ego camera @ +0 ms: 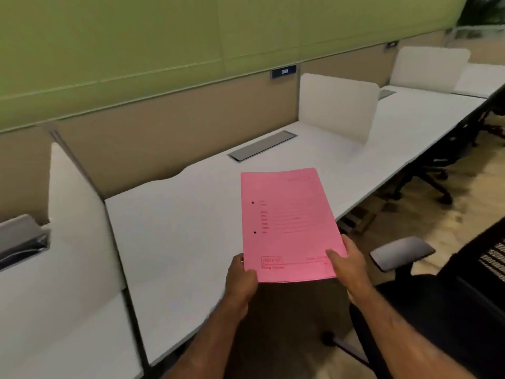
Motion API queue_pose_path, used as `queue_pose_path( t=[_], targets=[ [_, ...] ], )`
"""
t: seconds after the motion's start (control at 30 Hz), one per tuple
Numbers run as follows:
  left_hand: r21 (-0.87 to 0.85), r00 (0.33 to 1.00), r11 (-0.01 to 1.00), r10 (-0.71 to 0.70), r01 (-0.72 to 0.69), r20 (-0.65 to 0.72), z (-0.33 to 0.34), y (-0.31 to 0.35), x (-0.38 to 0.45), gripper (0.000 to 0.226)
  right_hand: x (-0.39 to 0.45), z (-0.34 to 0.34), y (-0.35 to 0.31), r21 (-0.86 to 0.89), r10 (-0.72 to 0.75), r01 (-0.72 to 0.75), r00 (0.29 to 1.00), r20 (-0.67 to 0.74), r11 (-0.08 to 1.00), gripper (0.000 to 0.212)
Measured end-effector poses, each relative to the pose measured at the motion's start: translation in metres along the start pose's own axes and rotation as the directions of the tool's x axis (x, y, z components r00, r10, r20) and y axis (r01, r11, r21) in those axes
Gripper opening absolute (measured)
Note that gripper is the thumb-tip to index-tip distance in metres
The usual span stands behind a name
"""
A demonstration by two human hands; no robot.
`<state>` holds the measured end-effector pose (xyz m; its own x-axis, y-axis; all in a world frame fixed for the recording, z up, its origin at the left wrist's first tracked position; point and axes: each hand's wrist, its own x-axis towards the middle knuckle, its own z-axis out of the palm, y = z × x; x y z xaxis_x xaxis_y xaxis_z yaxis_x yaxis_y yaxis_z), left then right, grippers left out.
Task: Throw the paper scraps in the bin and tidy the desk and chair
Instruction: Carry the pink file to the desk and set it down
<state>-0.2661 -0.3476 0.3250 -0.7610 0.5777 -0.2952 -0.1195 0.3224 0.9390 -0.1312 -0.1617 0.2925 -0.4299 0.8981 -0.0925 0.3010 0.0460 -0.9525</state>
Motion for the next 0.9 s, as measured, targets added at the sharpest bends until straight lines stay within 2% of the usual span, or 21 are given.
queue_pose_path(
  t=[0.17, 0.23, 0.4, 0.5, 0.63, 0.9],
  targets=[
    [-0.004, 0.994, 1.000, -0.008, 0.008, -0.108, -0.046, -0.004, 0.027, 0.024, 0.030, 0.055, -0.031, 0.008, -0.038, 0.038, 0.990, 0.133, 0.999, 0.044],
    [-0.011, 0.987, 0.999, -0.033, 0.032, -0.155, -0.059, -0.007, 0.046, 0.030, 0.048, 0.075, -0.042, -0.003, -0.043, 0.044, 0.981, 0.191, 0.999, 0.045],
    [-0.034, 0.964, 0.997, -0.081, 0.075, -0.253, -0.070, -0.011, 0.112, 0.035, 0.119, 0.123, -0.057, -0.052, -0.068, 0.085, 0.961, 0.268, 0.995, 0.038],
    [-0.036, 0.952, 0.995, -0.099, 0.092, -0.289, -0.068, -0.012, 0.160, 0.036, 0.168, 0.152, -0.055, -0.057, -0.037, 0.057, 0.952, 0.305, 0.997, 0.035],
    [-0.044, 0.933, 0.985, -0.175, 0.169, -0.315, -0.064, -0.009, 0.225, 0.038, 0.233, 0.188, -0.054, -0.150, 0.028, 0.022, 0.945, 0.326, 0.988, 0.049],
    [-0.137, 0.861, 0.938, -0.348, 0.320, -0.372, -0.058, -0.013, 0.336, 0.038, 0.346, 0.251, -0.052, -0.315, 0.118, 0.026, 0.895, 0.431, 0.949, 0.059]
  ],
)
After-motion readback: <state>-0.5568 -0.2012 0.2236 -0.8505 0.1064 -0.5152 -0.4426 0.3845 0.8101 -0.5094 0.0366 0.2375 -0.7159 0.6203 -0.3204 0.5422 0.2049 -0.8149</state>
